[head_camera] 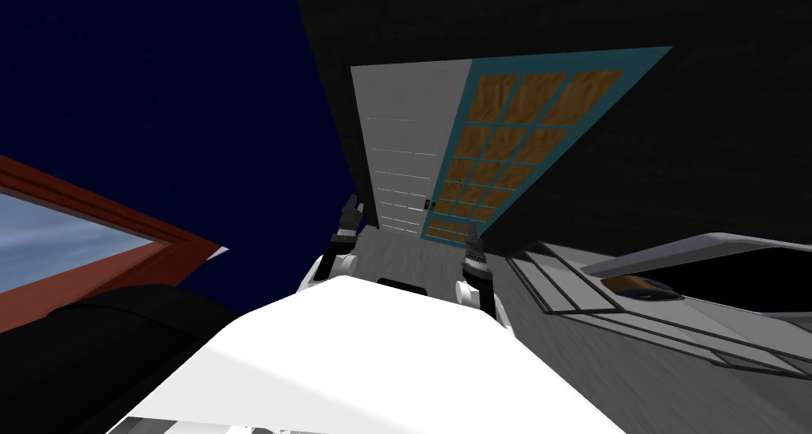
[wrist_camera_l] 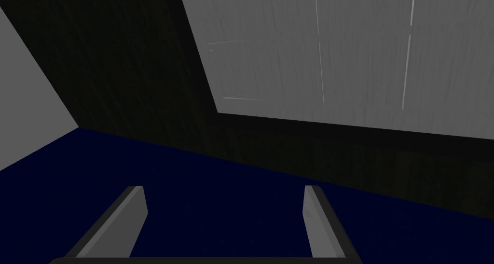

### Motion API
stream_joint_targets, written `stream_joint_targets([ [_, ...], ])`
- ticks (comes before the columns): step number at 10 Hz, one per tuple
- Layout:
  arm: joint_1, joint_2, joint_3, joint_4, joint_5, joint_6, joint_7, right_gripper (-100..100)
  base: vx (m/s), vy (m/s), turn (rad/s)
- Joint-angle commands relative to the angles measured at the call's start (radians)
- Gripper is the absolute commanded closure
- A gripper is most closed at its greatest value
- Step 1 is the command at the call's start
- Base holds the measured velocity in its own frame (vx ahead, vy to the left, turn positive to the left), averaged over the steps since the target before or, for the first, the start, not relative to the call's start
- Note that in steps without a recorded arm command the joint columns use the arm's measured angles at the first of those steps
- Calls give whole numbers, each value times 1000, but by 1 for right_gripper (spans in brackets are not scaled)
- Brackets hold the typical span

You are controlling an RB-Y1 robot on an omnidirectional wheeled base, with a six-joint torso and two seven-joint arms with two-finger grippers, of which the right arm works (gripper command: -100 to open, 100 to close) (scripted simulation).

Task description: Pull the door open

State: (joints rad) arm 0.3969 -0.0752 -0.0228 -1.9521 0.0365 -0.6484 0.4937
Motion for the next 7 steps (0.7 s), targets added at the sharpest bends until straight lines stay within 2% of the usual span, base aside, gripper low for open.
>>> stream_joint_targets([
  [1,-8,-4,-4,40,1,-8,33,-100,92,28,7],
  [7,-33,-13,-14,174,9,-27,155,-100,98,13,6],
])
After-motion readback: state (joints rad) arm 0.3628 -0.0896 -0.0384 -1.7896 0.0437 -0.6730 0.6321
